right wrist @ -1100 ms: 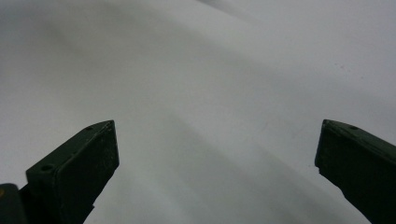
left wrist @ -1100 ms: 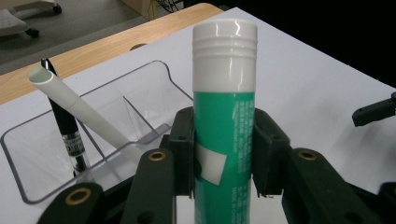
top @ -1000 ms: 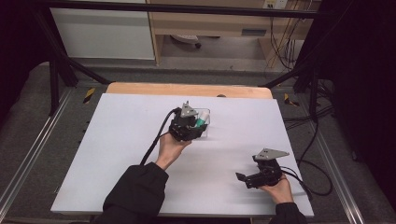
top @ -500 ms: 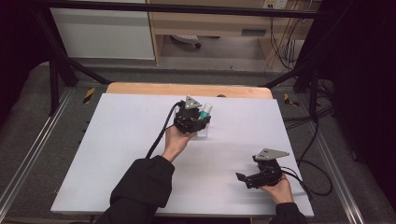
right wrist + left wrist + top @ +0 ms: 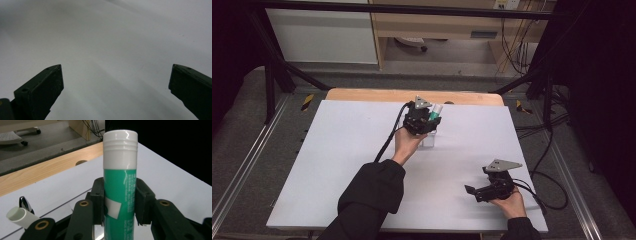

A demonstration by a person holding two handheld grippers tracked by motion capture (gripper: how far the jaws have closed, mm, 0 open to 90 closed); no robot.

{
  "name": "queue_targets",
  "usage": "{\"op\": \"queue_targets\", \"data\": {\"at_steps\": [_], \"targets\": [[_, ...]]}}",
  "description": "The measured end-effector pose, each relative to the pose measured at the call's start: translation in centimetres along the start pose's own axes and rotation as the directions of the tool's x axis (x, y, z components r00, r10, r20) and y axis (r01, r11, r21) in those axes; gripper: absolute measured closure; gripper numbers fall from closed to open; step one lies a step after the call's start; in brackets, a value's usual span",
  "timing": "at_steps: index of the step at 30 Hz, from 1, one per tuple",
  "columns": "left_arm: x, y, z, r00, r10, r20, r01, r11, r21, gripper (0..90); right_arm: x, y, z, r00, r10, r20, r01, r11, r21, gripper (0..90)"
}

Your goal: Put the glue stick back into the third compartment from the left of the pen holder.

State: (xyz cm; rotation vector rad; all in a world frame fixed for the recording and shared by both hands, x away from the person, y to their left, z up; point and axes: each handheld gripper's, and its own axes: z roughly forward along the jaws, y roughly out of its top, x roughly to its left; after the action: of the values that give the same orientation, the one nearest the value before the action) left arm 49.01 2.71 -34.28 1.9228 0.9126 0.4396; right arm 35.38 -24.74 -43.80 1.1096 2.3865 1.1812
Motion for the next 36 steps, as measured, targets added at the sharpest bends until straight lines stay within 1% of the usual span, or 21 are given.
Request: {"op": "queue_targets", "data": {"at_steps": [2,4,8,9,14,19,23,25,29,36], "targets": [[0.1,0.1,0.3,1.0,0.0,-0.007,0.0,1.0,-0.003,64.6,0.0,0.0,0.0,1.0,0.002,0.002,-0.002,1.0,-0.003,0.4],[0.2,0.1,0.6,0.9999,-0.01,-0.012,0.01,0.9999,-0.009,64.6,0.0,0.0,0.0,1.0,0.001,0.0,-0.001,1.0,-0.002,0.4],[0.7,0.1,1.2,0.9996,-0.017,-0.022,0.017,0.9999,-0.004,64.5,0.0,0.0,0.0,1.0,0.003,0.0,-0.003,1.0,0.003,0.4],[0.7,0.0,1.4,0.9995,-0.025,-0.021,0.024,0.9997,-0.007,64.5,0.1,0.0,0.1,1.0,0.003,0.0,-0.003,1.0,0.003,0.4],[1.2,-0.3,2.2,0.9989,-0.037,-0.028,0.037,0.9993,0.004,64.6,0.1,0.0,0.1,1.0,0.0,0.001,0.0,1.0,0.004,0.4],[1.4,-0.5,2.7,0.9988,-0.035,-0.034,0.035,0.9994,0.002,64.5,0.1,-0.1,0.1,1.0,-0.002,-0.001,0.002,1.0,0.003,0.4],[1.6,-0.7,3.1,0.9984,-0.041,-0.039,0.041,0.9992,0.003,64.5,0.1,-0.1,0.1,1.0,-0.006,-0.002,0.006,1.0,0.005,0.4],[1.7,-0.8,3.3,0.9983,-0.044,-0.038,0.045,0.999,0.006,64.5,0.0,-0.1,0.1,1.0,-0.009,-0.001,0.009,1.0,0.005,0.4],[1.7,-1.1,3.8,0.9985,-0.037,-0.04,0.038,0.9991,0.017,64.5,0.1,-0.1,0.2,1.0,-0.006,-0.002,0.006,1.0,0.006,0.4],[1.6,-1.4,4.1,0.9993,-0.028,-0.023,0.028,0.9994,0.022,64.5,0.1,-0.1,0.2,1.0,-0.007,-0.004,0.007,1.0,0.012,0.4]]}}
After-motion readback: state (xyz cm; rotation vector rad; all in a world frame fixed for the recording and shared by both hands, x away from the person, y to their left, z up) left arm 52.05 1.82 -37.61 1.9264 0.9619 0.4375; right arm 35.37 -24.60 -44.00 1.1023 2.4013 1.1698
